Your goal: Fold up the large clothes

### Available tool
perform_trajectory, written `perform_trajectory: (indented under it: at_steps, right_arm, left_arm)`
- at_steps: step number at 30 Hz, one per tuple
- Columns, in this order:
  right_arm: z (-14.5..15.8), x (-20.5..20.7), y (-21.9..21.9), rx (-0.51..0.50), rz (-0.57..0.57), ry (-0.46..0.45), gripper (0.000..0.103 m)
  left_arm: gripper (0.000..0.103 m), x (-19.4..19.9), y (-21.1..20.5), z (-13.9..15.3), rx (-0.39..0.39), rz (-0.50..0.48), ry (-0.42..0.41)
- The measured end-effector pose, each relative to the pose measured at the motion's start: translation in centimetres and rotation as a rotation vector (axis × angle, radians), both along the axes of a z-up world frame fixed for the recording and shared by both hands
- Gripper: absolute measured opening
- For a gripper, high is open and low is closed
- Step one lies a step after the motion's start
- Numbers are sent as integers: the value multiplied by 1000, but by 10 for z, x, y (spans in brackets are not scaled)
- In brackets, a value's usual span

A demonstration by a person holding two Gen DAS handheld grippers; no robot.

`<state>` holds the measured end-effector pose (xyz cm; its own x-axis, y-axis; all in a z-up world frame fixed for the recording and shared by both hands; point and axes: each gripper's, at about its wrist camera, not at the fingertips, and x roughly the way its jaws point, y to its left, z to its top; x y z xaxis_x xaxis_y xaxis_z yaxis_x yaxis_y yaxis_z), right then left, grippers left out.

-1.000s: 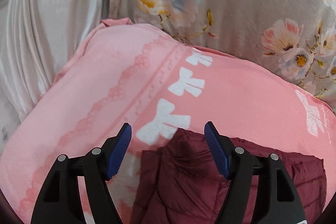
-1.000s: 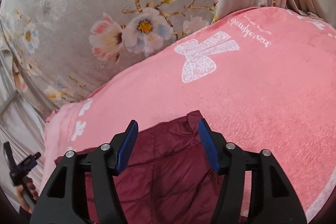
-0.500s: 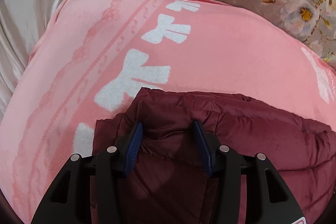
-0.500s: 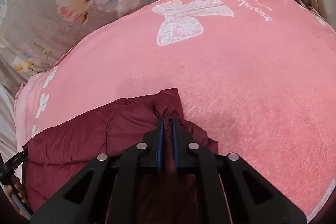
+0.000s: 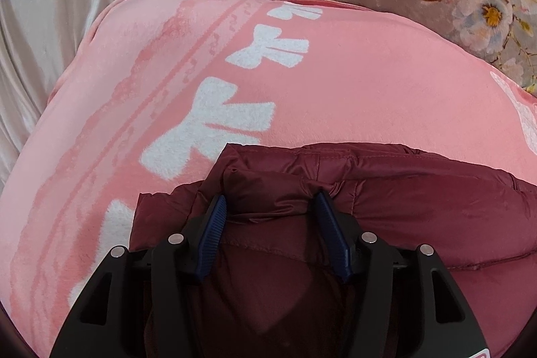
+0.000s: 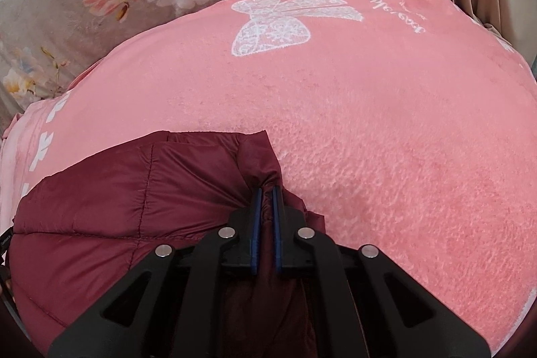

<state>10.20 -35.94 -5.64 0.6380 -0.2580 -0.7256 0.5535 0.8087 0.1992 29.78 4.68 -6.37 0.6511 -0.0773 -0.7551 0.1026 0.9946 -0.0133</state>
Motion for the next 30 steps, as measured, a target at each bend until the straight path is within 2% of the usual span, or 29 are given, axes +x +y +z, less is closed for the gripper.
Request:
perform_trajectory:
  at_steps: [2,3,4,6,9,12,14,17,18,20,27,30]
  right_arm:
    - [4,-4,-2,3,-15,-4,8]
    - [13,-8,2,-30,-43,0,11]
    - [25,-14,8,-64,-58,-19,14]
    - [51,-24,27,-101,-30,-98,14]
    - [80,-17,70,-114,101,-159,16]
    - [86,13,130,-127,317,-146,20]
    - [76,35,168,-136,443,-108,19]
    - [54,58,193,-174,501,-28,19]
    - [45,65,194,-168,499,-3,19]
    - [30,71,185,-144,478,22,19]
    - [7,77,154,-29,425,-3,19]
    - [2,78,156,-38,420,-12,19]
  left_arm:
    - [57,1,1,2,2,4,10]
    - [57,-1,2,6,16,17,17]
    - [55,-4,4,13,30,37,18]
    - [50,-19,9,39,7,62,-21]
    - [50,-42,-6,80,-45,-6,-100]
    - [51,-62,-49,96,-33,-127,-126]
    - [51,-67,-79,87,-12,-196,-99]
    - [51,-65,-112,54,48,-238,-25]
    - [51,-63,-119,42,56,-243,3]
    - [53,-62,-124,24,87,-224,1]
    - [58,-57,-127,8,72,-193,-31]
    - [60,-56,-129,5,77,-188,-43]
